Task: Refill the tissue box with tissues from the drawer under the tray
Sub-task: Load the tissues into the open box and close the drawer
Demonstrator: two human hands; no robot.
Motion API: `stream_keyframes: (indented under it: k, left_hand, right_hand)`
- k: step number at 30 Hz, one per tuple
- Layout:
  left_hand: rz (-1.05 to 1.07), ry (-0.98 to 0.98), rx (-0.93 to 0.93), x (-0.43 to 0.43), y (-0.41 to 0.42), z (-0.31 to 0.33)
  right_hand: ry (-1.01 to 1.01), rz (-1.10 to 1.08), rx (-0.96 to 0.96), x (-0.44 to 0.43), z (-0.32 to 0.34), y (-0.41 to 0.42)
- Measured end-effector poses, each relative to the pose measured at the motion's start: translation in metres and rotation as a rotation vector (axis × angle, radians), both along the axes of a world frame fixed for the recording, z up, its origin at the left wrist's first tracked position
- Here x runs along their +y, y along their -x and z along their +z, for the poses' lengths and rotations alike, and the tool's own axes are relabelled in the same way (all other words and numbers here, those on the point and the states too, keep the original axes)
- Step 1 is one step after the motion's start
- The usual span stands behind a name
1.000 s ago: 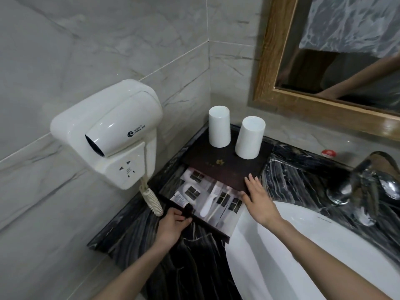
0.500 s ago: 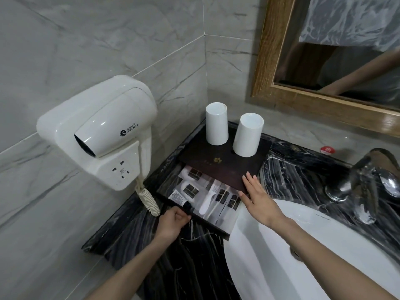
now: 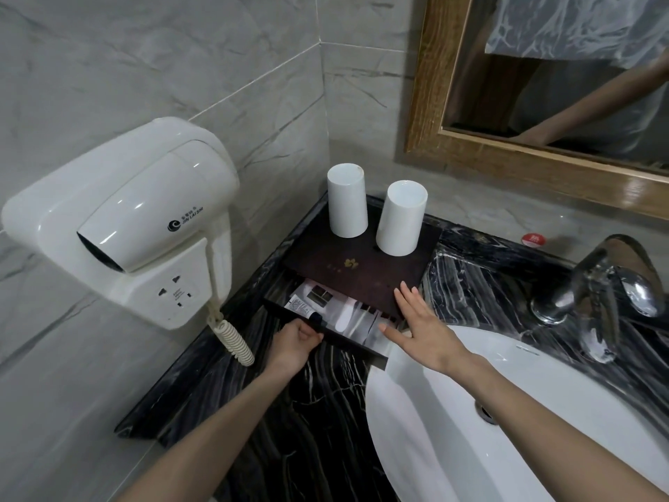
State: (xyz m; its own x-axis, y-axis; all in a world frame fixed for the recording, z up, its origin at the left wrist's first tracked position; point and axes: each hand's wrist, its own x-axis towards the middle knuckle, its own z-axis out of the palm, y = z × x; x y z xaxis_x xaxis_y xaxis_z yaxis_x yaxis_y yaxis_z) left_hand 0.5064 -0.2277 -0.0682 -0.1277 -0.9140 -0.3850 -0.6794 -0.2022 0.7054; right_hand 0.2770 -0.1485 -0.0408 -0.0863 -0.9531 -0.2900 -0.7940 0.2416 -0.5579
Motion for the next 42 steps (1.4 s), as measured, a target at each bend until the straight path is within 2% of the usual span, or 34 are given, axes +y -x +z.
stream_keyframes:
  k: [21, 42]
  left_hand:
    - [-0.017, 0.019, -0.014, -0.040, 0.042, -0.001]
    - [-0.023, -0.005, 0.000, -0.052, 0.051, -0.004]
  right_hand:
    - [0.164, 0.017, 0.265, 0.004, -0.015, -0.002]
    - [0.261, -0.023, 0.362, -0.001, -0.016, -0.002]
